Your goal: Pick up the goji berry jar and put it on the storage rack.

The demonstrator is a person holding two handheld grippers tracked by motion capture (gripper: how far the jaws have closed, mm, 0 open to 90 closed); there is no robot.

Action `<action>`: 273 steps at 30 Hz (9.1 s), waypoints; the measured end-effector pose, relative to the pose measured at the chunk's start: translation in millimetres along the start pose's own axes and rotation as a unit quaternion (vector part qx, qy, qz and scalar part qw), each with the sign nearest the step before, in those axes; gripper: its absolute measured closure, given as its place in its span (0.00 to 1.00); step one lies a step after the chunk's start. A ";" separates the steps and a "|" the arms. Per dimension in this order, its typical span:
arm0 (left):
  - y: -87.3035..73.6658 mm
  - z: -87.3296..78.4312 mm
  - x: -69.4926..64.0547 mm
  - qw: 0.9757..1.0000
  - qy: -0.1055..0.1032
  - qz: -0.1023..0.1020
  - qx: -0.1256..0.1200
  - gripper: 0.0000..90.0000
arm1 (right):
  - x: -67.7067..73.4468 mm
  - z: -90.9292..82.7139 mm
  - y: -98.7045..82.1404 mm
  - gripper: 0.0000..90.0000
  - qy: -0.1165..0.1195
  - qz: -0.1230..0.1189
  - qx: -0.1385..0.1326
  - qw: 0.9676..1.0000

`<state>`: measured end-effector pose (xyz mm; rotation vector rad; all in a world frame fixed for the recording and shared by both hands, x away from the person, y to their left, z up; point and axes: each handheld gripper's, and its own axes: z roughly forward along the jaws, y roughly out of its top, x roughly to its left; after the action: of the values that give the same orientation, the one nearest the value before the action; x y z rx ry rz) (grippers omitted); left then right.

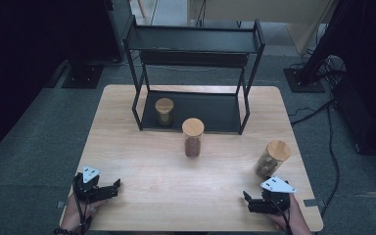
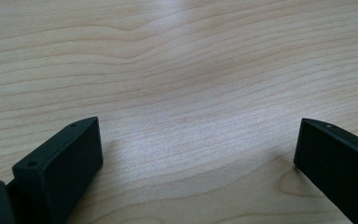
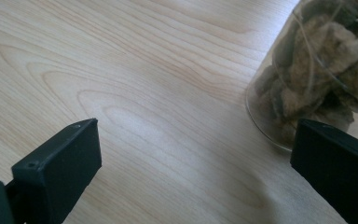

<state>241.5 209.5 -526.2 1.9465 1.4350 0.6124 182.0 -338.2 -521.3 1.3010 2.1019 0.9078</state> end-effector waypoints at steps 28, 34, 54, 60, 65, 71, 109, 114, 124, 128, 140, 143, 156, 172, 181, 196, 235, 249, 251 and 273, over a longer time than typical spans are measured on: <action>0.2 0.5 -1.2 1.000 0.005 0.006 0.003 0.01 | 19.3 8.5 27.3 0.01 0.017 -0.020 -0.015 1.000; 0.2 0.4 -1.2 1.000 0.005 0.006 0.003 0.01 | 23.4 11.9 33.6 0.01 0.021 -0.028 -0.016 0.999; 0.1 0.4 -1.0 1.000 0.002 0.006 0.002 0.01 | 38.4 22.7 46.5 0.01 0.036 -0.037 -0.019 0.999; 0.1 0.3 -0.8 1.000 0.002 0.006 0.002 0.01 | 44.9 26.4 51.0 0.01 0.041 -0.043 -0.019 0.998; 0.1 0.3 -0.7 1.000 0.001 0.005 0.001 0.01 | 48.6 28.9 54.5 0.01 0.045 -0.045 -0.021 0.998; 0.1 0.2 -0.7 1.000 0.001 0.005 0.002 0.01 | 52.5 31.9 58.2 0.01 0.049 -0.046 -0.022 0.997; 0.3 0.4 -1.8 1.000 0.002 0.009 0.003 0.01 | 75.7 51.6 76.1 0.02 0.071 -0.057 -0.027 0.995; 0.3 0.5 -1.9 1.000 0.002 0.008 0.003 0.01 | 77.7 54.0 78.3 0.02 0.072 -0.056 -0.027 0.995; 0.3 0.5 -1.9 1.000 0.002 0.008 0.003 0.01 | 81.5 58.8 83.4 0.02 0.074 -0.058 -0.027 0.995; 0.3 0.5 -1.9 1.000 0.002 0.008 0.003 0.01 | 83.0 61.0 85.7 0.02 0.075 -0.060 -0.027 0.995; 0.4 0.6 -1.9 1.000 0.002 0.008 0.003 0.01 | 88.0 67.0 95.5 0.02 0.076 -0.061 -0.029 0.995; 0.4 0.7 -1.9 1.000 0.002 0.008 0.003 0.01 | 88.9 68.7 97.1 0.02 0.076 -0.061 -0.030 0.995; 0.6 0.8 -1.8 1.000 0.001 0.009 0.004 0.01 | 90.7 77.0 103.7 0.02 0.074 -0.054 -0.031 0.995; 0.6 0.8 -1.8 1.000 0.001 0.009 0.004 0.01 | 95.0 86.2 117.5 0.05 0.073 -0.048 -0.038 0.995; 0.7 0.9 -1.8 1.000 0.001 0.009 0.004 0.01 | 95.1 93.9 126.5 0.05 0.064 -0.037 -0.042 0.996; 0.8 1.0 -1.7 1.000 0.000 0.009 0.004 0.01 | 99.2 104.3 137.6 0.05 0.065 -0.035 -0.041 0.996; 1.3 1.7 -1.4 1.000 -0.001 0.011 0.003 0.01 | 99.9 128.7 159.5 0.12 0.058 -0.018 -0.043 0.997; 1.6 2.0 -1.3 1.000 -0.001 0.012 0.003 0.01 | 100.0 135.5 164.6 0.17 0.052 -0.014 -0.043 0.998; 1.6 2.0 -1.3 1.000 -0.001 0.012 0.003 0.01 | 99.6 136.2 165.7 0.17 0.052 -0.015 -0.044 0.998; 1.9 2.3 -1.2 1.000 -0.002 0.012 0.003 0.01 | 96.2 134.1 169.5 0.23 0.055 -0.012 -0.048 0.997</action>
<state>244.0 207.5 -526.3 1.9717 1.4146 0.6151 333.7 -159.9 -487.2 1.1993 2.1238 1.0786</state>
